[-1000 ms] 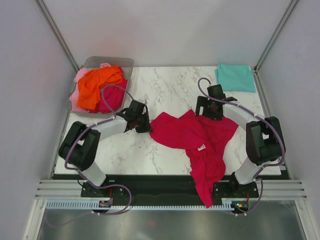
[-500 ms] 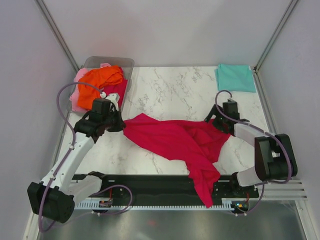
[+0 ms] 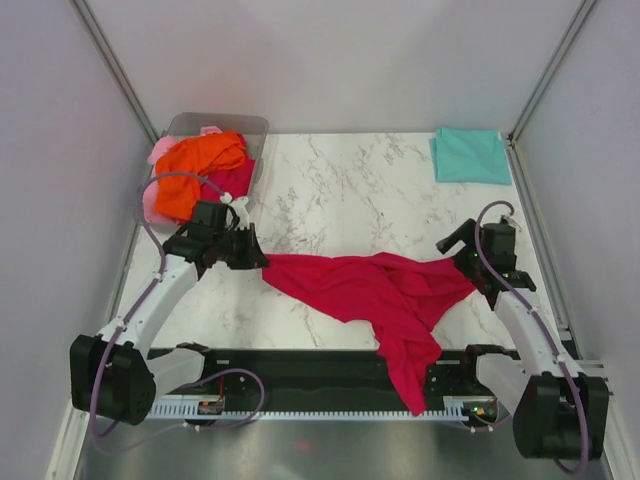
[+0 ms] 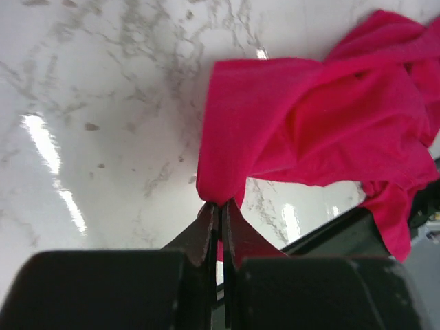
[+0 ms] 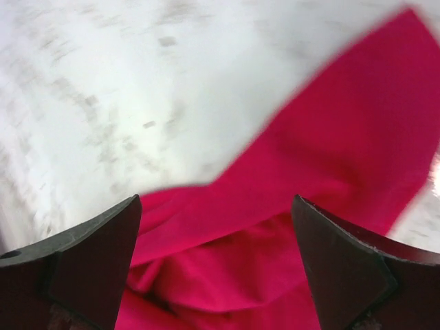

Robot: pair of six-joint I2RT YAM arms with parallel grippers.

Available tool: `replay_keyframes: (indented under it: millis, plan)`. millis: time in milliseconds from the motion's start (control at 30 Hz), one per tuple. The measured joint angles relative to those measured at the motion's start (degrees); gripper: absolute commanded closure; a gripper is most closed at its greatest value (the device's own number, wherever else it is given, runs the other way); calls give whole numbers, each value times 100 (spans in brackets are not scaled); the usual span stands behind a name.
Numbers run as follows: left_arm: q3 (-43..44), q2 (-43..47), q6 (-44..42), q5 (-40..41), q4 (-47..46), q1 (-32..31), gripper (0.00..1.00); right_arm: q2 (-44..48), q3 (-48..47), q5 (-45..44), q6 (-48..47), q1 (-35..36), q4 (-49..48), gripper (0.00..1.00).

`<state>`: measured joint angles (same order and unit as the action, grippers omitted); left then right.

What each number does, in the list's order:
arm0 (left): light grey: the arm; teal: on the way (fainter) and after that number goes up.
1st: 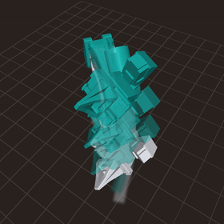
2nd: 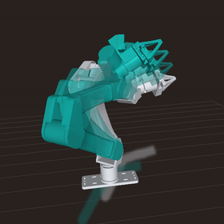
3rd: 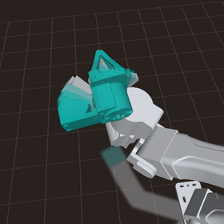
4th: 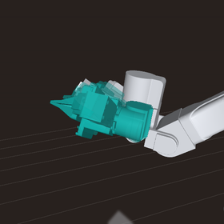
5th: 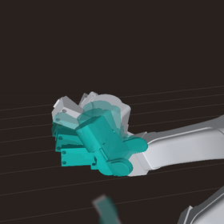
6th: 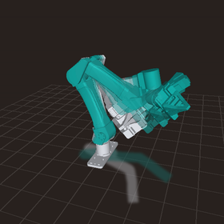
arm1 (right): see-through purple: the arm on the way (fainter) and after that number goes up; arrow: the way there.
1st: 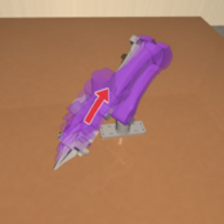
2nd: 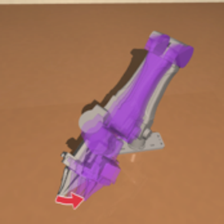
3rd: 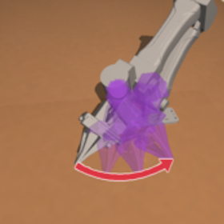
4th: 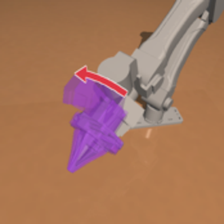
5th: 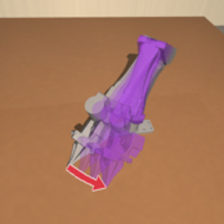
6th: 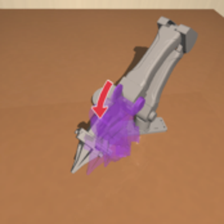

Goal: Fold and stack the t-shirts
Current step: Flatten the tshirt out

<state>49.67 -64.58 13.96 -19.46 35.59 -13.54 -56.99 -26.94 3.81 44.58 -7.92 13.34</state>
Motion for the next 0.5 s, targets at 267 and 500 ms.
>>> replay_keyframes:
  millis: [267,500]
  plan:
    - [-291,-1283,-48,-1099,-223,-173,98,-1469,-2452,-713,-929,1668,459,2]
    - [-291,-1257,-61,-1043,-186,-328,98,-2356,-2625,-1676,-1202,1058,1080,4]
